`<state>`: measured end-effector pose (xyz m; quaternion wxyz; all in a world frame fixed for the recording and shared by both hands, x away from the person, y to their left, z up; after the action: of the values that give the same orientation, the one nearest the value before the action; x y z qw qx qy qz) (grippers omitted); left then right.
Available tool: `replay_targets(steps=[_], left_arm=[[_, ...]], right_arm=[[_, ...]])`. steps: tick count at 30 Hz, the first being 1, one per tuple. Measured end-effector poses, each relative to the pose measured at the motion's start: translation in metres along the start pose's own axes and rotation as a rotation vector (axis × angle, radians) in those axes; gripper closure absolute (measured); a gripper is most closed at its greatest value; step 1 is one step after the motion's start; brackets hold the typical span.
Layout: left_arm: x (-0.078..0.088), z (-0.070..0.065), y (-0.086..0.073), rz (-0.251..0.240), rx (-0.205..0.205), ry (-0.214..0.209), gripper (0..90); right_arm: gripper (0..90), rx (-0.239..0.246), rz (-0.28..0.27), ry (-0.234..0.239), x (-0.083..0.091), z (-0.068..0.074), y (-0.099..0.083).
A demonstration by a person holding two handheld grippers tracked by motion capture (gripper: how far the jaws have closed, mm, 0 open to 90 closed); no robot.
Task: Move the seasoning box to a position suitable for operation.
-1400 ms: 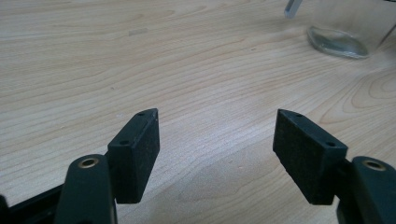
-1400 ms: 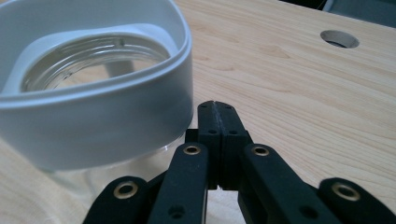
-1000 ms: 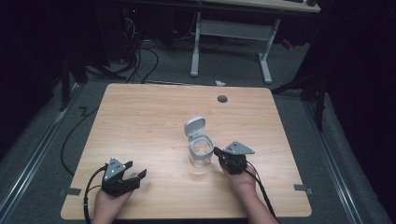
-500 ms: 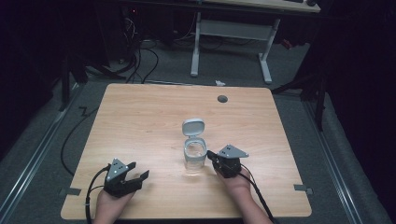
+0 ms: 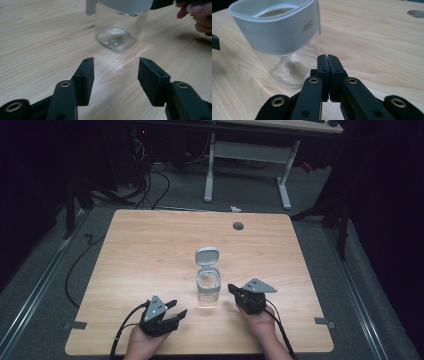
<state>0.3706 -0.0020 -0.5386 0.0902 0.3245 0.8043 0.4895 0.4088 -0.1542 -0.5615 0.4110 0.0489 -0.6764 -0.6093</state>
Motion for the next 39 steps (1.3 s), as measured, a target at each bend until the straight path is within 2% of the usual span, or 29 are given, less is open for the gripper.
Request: replay_targets(steps=[3, 7, 9, 11, 13, 16, 18, 20, 21, 22, 27, 28, 29, 30, 32, 36, 37, 39], left_arm=[[-0.002, -0.002, -0.001, 0.005, 0.0, 0.002, 51.4], [-0.009, -0.003, -0.002, -0.002, 0.005, 0.026, 46.2], [-0.012, -0.004, -0.005, 0.009, 0.002, 0.033, 44.2], [-0.015, -0.005, -0.008, 0.021, -0.009, 0.031, 42.7], [-0.017, -0.008, -0.01, 0.022, -0.007, 0.03, 40.6], [-0.02, -0.013, -0.012, 0.021, 0.001, 0.016, 40.6], [-0.021, -0.017, -0.013, 0.02, 0.018, -0.005, 45.7], [-0.024, -0.022, -0.013, 0.027, 0.041, -0.03, 56.2], [-0.026, -0.025, -0.013, 0.023, 0.05, -0.039, 56.2], [-0.029, -0.027, -0.014, 0.028, 0.051, -0.046, 59.8], [-0.044, -0.04, -0.013, 0.029, 0.021, -0.064, 76.5], [-0.049, -0.043, -0.014, 0.024, 0.0, -0.063, 81.2], [-0.049, -0.043, -0.014, 0.024, 0.0, -0.063, 84.4], [-0.051, -0.044, -0.015, 0.022, -0.004, -0.054, 84.4], [-0.054, -0.045, -0.014, 0.015, 0.01, -0.049, 90.0], [-0.058, -0.046, -0.019, 0.016, 0.0, -0.05, 90.0], [-0.058, -0.046, -0.021, 0.015, 0.005, -0.056, 90.0], [-0.058, -0.046, -0.021, 0.01, 0.01, -0.054, 90.0]], right_arm=[[88.8, 0.01, 0.001, 0.02, -0.006, 0.006, -0.001], [88.8, 0.014, 0.001, 0.045, -0.01, 0.013, -0.004], [89.0, 0.024, 0.0, 0.047, -0.011, 0.015, -0.004], [89.0, 0.024, -0.005, 0.05, -0.012, 0.016, -0.004], [89.1, 0.017, -0.007, 0.061, -0.013, 0.019, -0.004], [88.9, 0.032, -0.001, 0.074, -0.014, 0.024, -0.005], [88.9, 0.042, 0.006, 0.068, -0.014, 0.024, -0.006], [89.9, 0.016, 0.005, 0.038, -0.009, 0.014, -0.006], [89.9, 0.016, 0.005, 0.038, -0.009, 0.014, -0.006], [89.9, 0.009, 0.007, 0.025, -0.008, 0.01, -0.006], [89.9, -0.033, 0.012, -0.014, -0.003, -0.006, -0.002], [89.9, -0.044, 0.012, -0.029, -0.003, -0.013, 0.002], [89.9, -0.044, 0.012, -0.029, -0.003, -0.013, 0.002], [90.0, -0.045, 0.007, -0.031, -0.003, -0.015, 0.004], [89.9, -0.053, 0.003, -0.037, -0.005, -0.022, 0.014], [89.9, -0.051, -0.012, -0.036, -0.007, -0.025, 0.026], [89.9, -0.035, -0.024, -0.035, -0.01, -0.025, 0.035], [89.9, -0.032, -0.03, -0.033, -0.011, -0.025, 0.04]])
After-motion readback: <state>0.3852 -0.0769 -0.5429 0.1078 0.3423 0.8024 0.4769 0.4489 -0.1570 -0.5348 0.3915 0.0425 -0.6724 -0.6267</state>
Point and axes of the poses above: each handheld gripper's, and its own axes: x roughly backward along the jaws, y roughly out of its top, z roughly to its left, the point moved 10 cm from there along -x, roughly forward along the jaws, and after that the axes turned 4 degrees about y, right-handed, at the moved point
